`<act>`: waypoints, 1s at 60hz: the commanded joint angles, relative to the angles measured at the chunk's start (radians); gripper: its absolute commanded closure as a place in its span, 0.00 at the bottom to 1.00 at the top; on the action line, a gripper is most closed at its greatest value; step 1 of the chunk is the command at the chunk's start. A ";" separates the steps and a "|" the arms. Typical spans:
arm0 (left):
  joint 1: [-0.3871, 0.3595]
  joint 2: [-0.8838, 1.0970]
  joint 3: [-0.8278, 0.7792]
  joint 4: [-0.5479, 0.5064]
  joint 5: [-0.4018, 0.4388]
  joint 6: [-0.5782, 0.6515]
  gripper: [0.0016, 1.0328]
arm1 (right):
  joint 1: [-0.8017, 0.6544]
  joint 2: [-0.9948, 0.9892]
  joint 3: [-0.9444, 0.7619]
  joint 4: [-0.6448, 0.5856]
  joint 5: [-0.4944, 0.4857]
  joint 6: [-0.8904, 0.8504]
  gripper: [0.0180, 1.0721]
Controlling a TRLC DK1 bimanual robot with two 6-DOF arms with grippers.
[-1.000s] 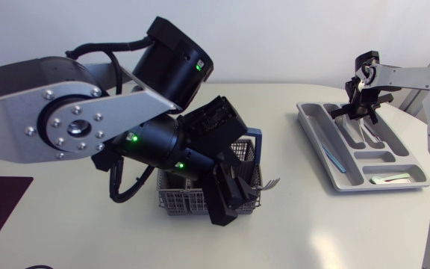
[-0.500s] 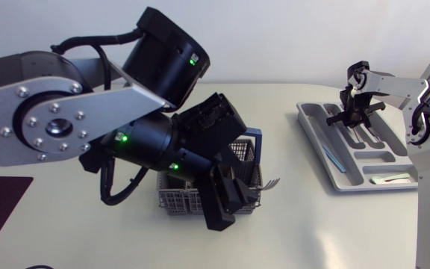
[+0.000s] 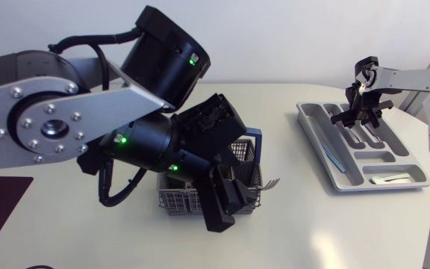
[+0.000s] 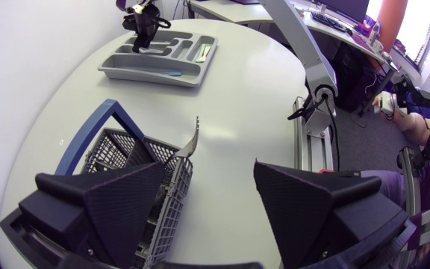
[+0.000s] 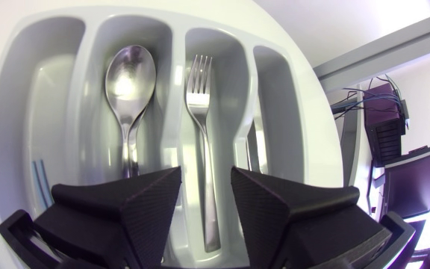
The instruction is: Sort the cutlery from the basket into the organizer compartments.
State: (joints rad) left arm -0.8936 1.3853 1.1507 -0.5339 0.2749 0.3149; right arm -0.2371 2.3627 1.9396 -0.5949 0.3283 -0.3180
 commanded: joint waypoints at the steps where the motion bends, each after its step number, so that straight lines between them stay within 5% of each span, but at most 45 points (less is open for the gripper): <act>1: -0.019 0.012 -0.006 -0.006 -0.025 0.012 0.19 | 0.009 -0.132 -0.133 0.044 -0.025 -0.006 0.44; 17: -0.067 0.093 -0.046 0.098 -0.074 0.053 0.19 | 0.056 -0.499 -0.568 0.199 -0.170 -0.084 0.37; 39: -0.080 0.213 -0.042 0.238 -0.115 0.092 0.20 | 0.116 -0.844 -0.887 0.221 -0.341 -0.130 0.37; 60: -0.071 0.262 -0.019 0.304 -0.114 0.076 0.52 | 0.185 -1.091 -1.108 0.228 -0.383 -0.139 0.37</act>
State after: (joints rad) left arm -0.9653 1.6264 1.1263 -0.2417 0.1658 0.3897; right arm -0.0669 1.3178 0.8833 -0.3695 -0.0460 -0.4469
